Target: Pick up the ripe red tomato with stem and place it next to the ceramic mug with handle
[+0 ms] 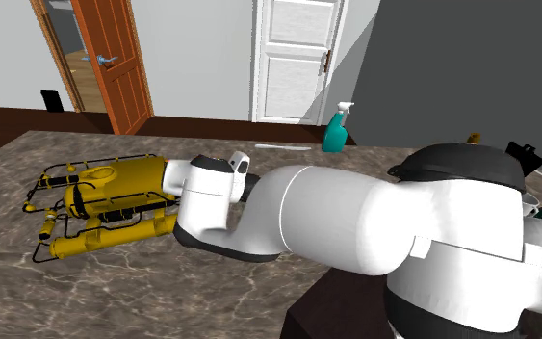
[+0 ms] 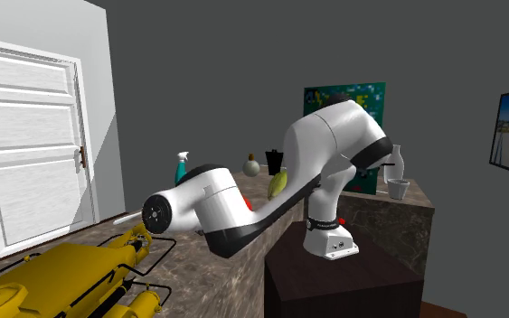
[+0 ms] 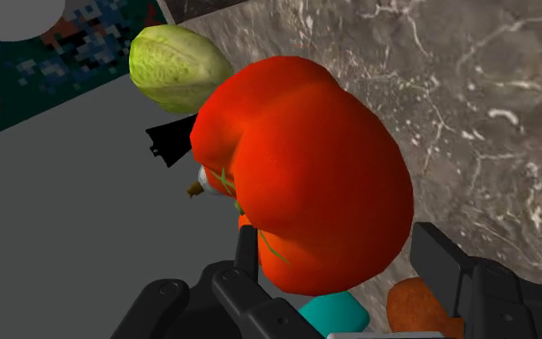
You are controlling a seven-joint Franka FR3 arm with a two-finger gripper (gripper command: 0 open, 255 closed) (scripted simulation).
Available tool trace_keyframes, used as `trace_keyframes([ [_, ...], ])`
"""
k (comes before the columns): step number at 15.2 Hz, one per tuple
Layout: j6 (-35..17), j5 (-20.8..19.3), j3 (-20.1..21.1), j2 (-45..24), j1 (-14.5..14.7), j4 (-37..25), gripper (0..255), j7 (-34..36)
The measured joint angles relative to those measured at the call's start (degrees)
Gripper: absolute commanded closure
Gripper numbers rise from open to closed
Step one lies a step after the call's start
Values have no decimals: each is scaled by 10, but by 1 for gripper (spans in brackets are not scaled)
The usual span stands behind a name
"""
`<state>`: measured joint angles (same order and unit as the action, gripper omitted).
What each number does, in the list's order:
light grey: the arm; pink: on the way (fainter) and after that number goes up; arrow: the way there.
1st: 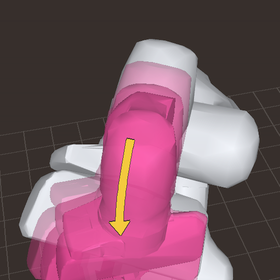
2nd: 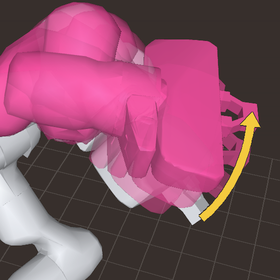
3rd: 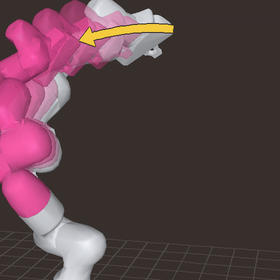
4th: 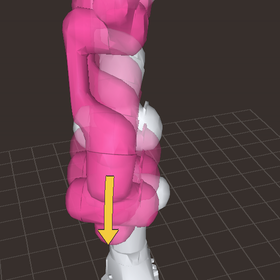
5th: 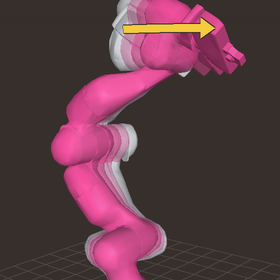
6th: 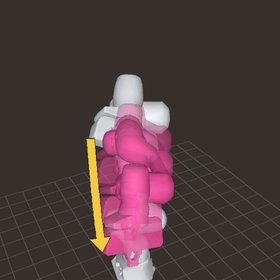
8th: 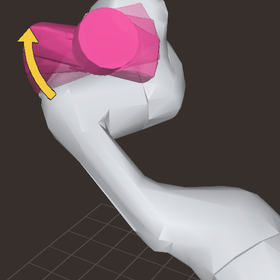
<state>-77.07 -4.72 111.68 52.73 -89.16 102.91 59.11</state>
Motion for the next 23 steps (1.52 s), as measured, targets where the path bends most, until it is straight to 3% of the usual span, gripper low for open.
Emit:
trace_keyframes([
  [20,81,-71,-73,-58,35,-44,255,-55],
  [23,58,-92,-102,-85,68,8,255,-51],
])
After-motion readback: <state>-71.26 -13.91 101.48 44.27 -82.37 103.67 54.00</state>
